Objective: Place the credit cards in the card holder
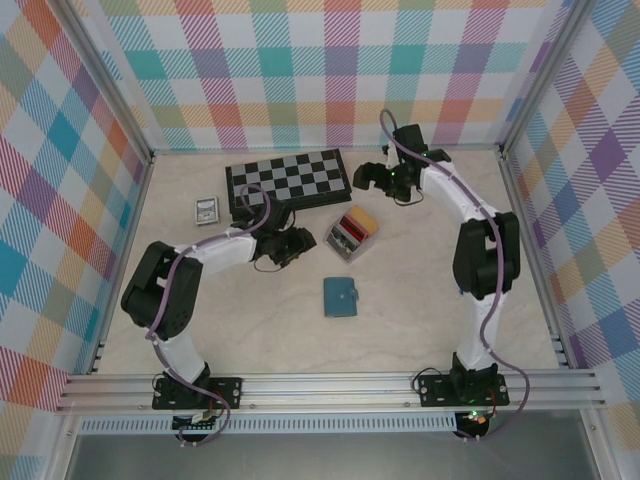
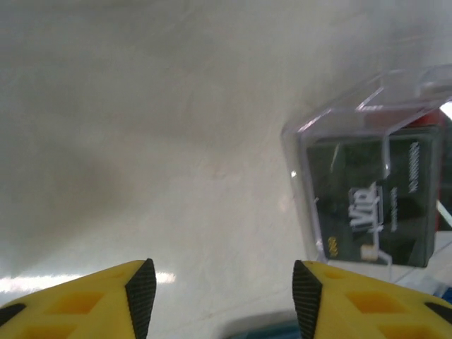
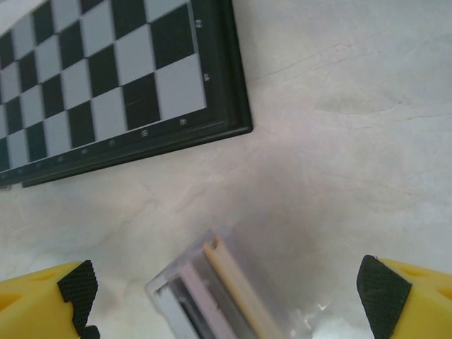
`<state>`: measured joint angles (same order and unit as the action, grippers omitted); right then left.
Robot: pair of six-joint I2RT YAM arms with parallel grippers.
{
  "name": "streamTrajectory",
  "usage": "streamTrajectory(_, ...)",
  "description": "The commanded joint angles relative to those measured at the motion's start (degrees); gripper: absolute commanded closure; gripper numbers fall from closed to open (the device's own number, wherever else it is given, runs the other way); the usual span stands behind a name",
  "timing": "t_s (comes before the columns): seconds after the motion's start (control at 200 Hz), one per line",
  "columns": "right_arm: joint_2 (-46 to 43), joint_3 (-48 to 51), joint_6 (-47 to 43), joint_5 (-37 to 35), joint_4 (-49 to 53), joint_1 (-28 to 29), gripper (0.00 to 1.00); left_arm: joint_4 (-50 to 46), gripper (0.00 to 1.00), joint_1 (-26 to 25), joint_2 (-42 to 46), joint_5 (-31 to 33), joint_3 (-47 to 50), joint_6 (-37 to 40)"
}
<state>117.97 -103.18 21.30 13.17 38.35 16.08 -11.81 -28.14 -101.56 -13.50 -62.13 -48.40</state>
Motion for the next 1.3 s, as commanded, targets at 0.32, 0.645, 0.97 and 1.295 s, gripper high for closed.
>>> streamTrajectory(0.32,6.0,-1.4,-0.4,17.7,4.9,0.5,0.04,5.7,0.54,-0.4,-9.0,-6.9,-4.7,-3.3)
streamTrajectory(0.645,-3.4,12.0,2.9,25.1,-2.6,0.7,0.07,5.8,0.55,-2.8,-11.9,-8.3,-6.6,-2.6)
streamTrajectory(0.97,-11.7,24.5,6.8,26.2,-9.1,1.5,0.08,6.6,0.59,-5.3,-12.3,-8.6,-5.2,-2.8)
streamTrajectory(1.295,-18.5,35.0,8.2,19.3,-10.8,1.6,0.07,8.3,0.60,-8.3,-10.3,-8.8,-1.8,-3.9)
